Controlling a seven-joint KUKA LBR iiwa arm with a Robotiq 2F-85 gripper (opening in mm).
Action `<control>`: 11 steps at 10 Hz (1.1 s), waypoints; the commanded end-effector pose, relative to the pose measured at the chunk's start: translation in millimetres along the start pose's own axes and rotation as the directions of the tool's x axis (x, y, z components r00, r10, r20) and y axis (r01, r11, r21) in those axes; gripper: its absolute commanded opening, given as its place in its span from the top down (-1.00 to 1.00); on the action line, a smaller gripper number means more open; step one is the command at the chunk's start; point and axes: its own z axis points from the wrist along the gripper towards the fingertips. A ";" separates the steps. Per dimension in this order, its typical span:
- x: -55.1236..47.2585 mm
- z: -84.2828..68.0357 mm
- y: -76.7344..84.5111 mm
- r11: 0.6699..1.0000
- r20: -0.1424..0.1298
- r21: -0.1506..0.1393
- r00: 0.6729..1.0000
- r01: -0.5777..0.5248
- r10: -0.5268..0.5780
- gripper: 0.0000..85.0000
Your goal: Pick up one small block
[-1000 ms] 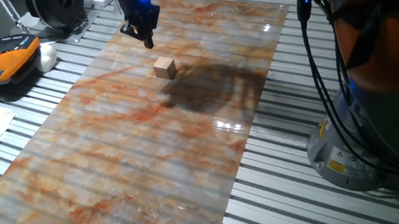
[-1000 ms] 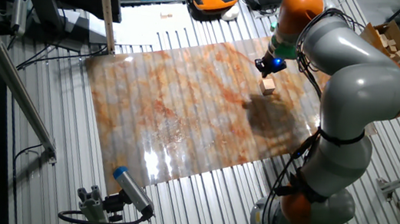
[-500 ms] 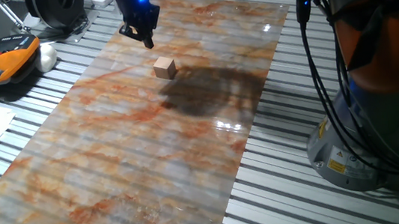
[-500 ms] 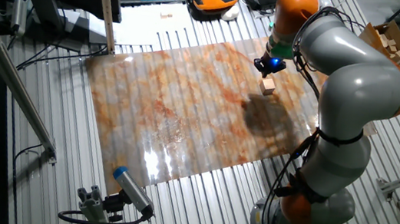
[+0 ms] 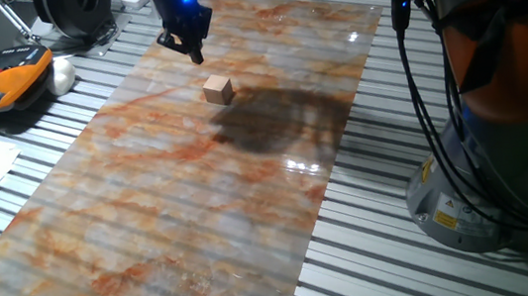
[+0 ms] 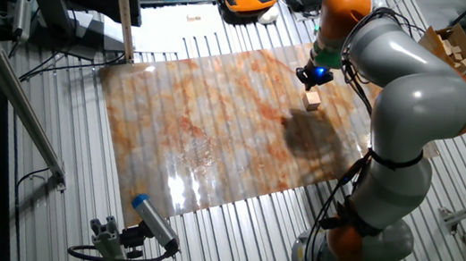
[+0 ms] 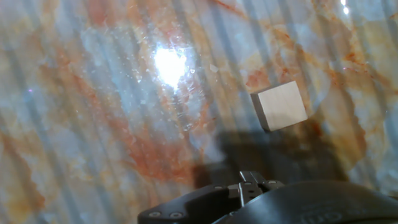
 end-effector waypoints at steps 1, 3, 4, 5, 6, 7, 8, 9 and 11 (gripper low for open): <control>0.1 0.0 0.0 1.000 0.000 -0.005 1.000 0.002 -0.002 1.00; 0.1 0.0 0.0 1.000 0.004 0.000 1.000 0.002 -0.002 1.00; 0.1 0.0 0.0 1.000 0.005 0.002 1.000 0.003 -0.003 1.00; 0.1 0.0 0.0 1.000 0.005 0.003 1.000 0.002 -0.002 1.00; -1.2 0.7 -2.0 1.000 0.009 0.008 1.000 0.005 -0.005 1.00; -3.9 2.4 -5.5 1.000 0.009 0.002 1.000 0.011 -0.011 1.00; -5.7 4.3 -9.3 1.000 0.014 0.001 1.000 0.018 -0.018 1.00; -6.7 5.8 -12.1 1.000 0.017 0.001 1.000 0.023 -0.023 1.00; -7.4 8.2 -16.3 0.999 0.028 0.006 0.999 0.042 -0.042 1.00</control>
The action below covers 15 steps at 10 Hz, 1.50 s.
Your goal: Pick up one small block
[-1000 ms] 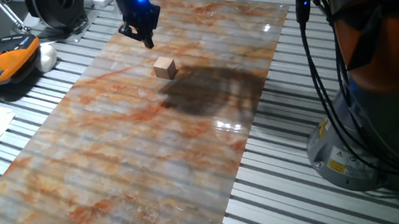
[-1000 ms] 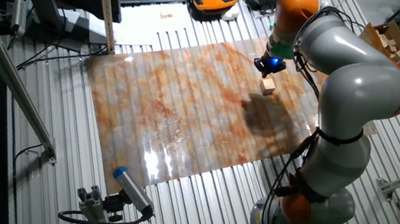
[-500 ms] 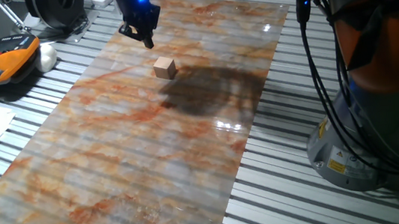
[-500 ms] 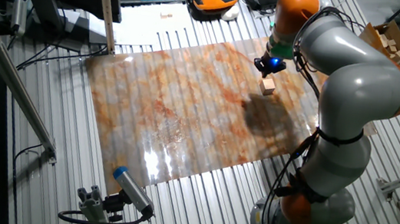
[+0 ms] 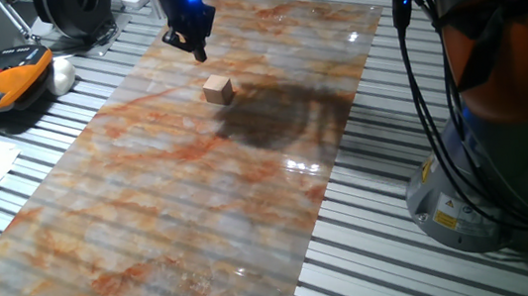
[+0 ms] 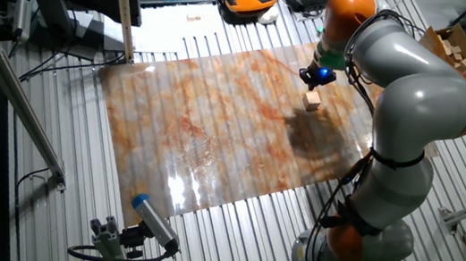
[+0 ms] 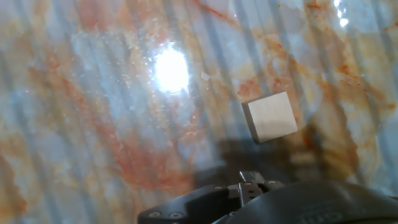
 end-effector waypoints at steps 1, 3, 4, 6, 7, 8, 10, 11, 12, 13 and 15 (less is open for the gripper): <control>-0.8 2.6 -3.8 1.000 0.004 -0.007 1.000 0.013 -0.013 1.00; -3.7 11.0 -13.2 0.999 0.017 -0.012 0.999 0.030 -0.030 1.00; -5.4 15.3 -19.5 0.999 0.019 -0.021 0.999 0.033 -0.033 1.00; -14.0 15.1 -32.8 0.998 0.002 -0.044 0.999 0.041 -0.041 1.00; -18.4 13.6 -36.7 0.998 -0.006 -0.052 0.999 0.038 -0.039 1.00; -20.7 15.5 -37.6 0.999 0.001 -0.039 0.999 0.035 -0.035 1.00; -19.9 21.2 -42.6 0.999 0.017 -0.038 0.999 0.040 -0.039 1.00; -19.6 23.1 -45.0 0.998 0.019 -0.039 0.999 0.044 -0.043 1.00; -19.2 24.2 -46.4 0.998 0.020 -0.044 0.999 0.044 -0.043 1.00; -18.8 24.2 -47.0 0.997 0.012 -0.058 0.999 0.043 -0.042 1.00; -18.4 24.2 -47.7 0.997 0.004 -0.065 0.999 0.038 -0.038 0.60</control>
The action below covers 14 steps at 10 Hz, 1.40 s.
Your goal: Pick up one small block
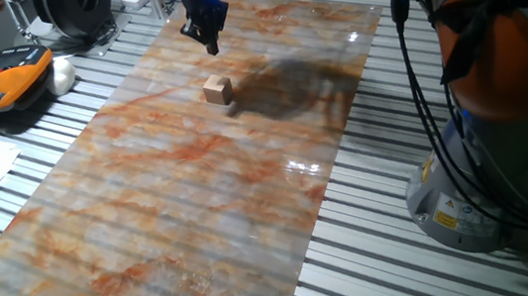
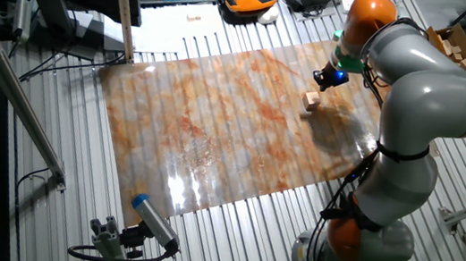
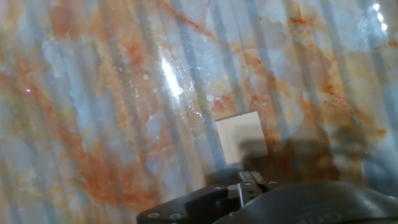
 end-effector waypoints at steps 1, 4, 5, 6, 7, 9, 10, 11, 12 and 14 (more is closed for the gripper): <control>0.5 0.9 -0.8 1.000 0.011 0.001 1.000 -0.005 0.005 0.60; 1.0 3.0 -3.0 1.000 0.008 0.022 1.000 0.007 -0.007 0.60; 1.1 3.6 -3.5 0.999 0.011 0.039 1.000 0.007 -0.007 0.60; 1.0 4.0 -3.8 0.998 0.000 0.062 1.000 0.014 -0.015 1.00; 1.1 4.2 -3.9 0.997 -0.014 0.068 1.000 0.023 -0.022 1.00; 1.7 4.9 -4.6 0.998 -0.016 0.070 1.000 0.005 -0.004 1.00; 0.7 6.8 -4.3 0.997 -0.002 0.073 1.000 -0.005 0.005 1.00; -0.4 9.0 -4.5 0.997 0.005 0.076 1.000 0.016 -0.016 1.00; -1.2 9.8 -5.8 0.997 0.007 0.067 1.000 0.025 -0.025 1.00; -1.8 10.4 -5.8 0.997 0.010 0.078 1.000 -0.009 0.008 0.60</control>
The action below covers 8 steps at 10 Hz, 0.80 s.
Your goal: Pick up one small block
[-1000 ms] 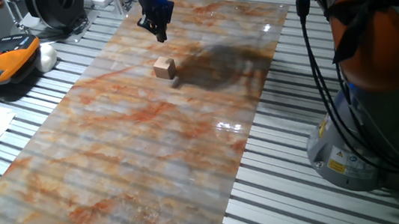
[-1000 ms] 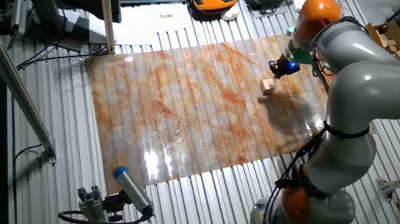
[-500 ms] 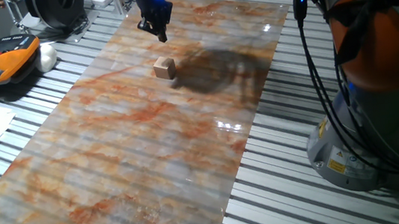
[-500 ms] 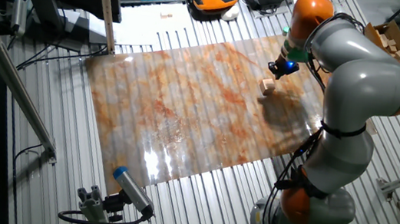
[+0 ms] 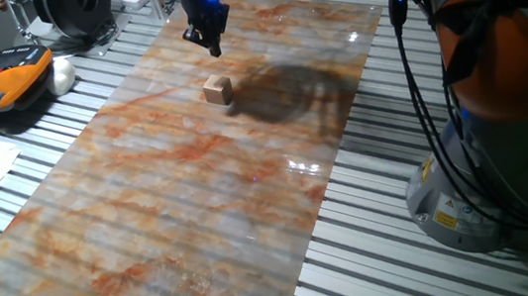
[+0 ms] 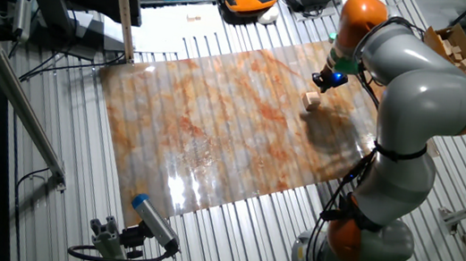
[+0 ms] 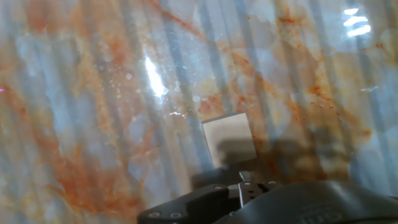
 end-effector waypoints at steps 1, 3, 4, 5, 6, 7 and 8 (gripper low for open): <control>-0.3 0.6 -0.2 1.000 0.000 0.006 1.000 -0.006 0.006 0.60; -0.3 1.5 -0.7 1.000 -0.014 0.007 1.000 -0.007 0.007 0.20; -0.2 1.9 -1.1 1.000 -0.006 -0.002 1.000 0.009 -0.009 0.20; 0.0 2.2 -1.6 0.999 -0.002 -0.031 1.000 0.018 -0.018 -0.20; 0.1 2.3 -1.8 0.999 -0.008 -0.034 0.999 0.037 -0.037 -0.20; 0.5 3.0 -2.6 0.997 0.000 -0.036 0.998 0.063 -0.063 -0.20; 0.8 4.5 -4.4 0.994 0.018 -0.044 0.995 0.104 -0.103 -0.20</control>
